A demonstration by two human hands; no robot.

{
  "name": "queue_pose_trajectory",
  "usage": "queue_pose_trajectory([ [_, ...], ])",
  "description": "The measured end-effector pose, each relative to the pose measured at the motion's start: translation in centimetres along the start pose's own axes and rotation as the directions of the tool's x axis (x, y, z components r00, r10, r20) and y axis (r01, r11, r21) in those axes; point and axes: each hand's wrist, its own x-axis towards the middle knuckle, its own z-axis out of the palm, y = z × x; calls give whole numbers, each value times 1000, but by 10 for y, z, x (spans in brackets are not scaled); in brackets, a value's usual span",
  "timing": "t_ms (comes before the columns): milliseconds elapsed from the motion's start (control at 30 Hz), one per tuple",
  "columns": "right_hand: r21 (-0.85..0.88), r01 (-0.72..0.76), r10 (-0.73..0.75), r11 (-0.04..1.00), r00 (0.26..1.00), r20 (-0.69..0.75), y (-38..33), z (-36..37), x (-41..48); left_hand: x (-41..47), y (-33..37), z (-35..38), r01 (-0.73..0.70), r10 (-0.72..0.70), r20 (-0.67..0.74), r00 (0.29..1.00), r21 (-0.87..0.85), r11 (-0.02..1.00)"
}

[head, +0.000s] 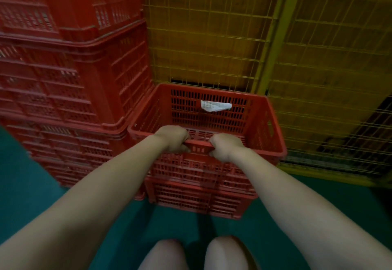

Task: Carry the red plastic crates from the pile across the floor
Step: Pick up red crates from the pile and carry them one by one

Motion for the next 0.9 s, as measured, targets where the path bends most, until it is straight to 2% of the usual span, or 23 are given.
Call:
queue_pose_trajectory([
  [233,40,10,-10,999,1000,3,-9,0,3,-2,-14,-2,-2,2,46,999,6,1000],
  [600,47,103,-103,994,995,-2,6,5,9,9,-13,10,-19,19,-17,1000,5,1000],
  [900,121,30,-41,992,995,93,8,5,13,10,-16,10,23,-22,32,999,-57,998],
])
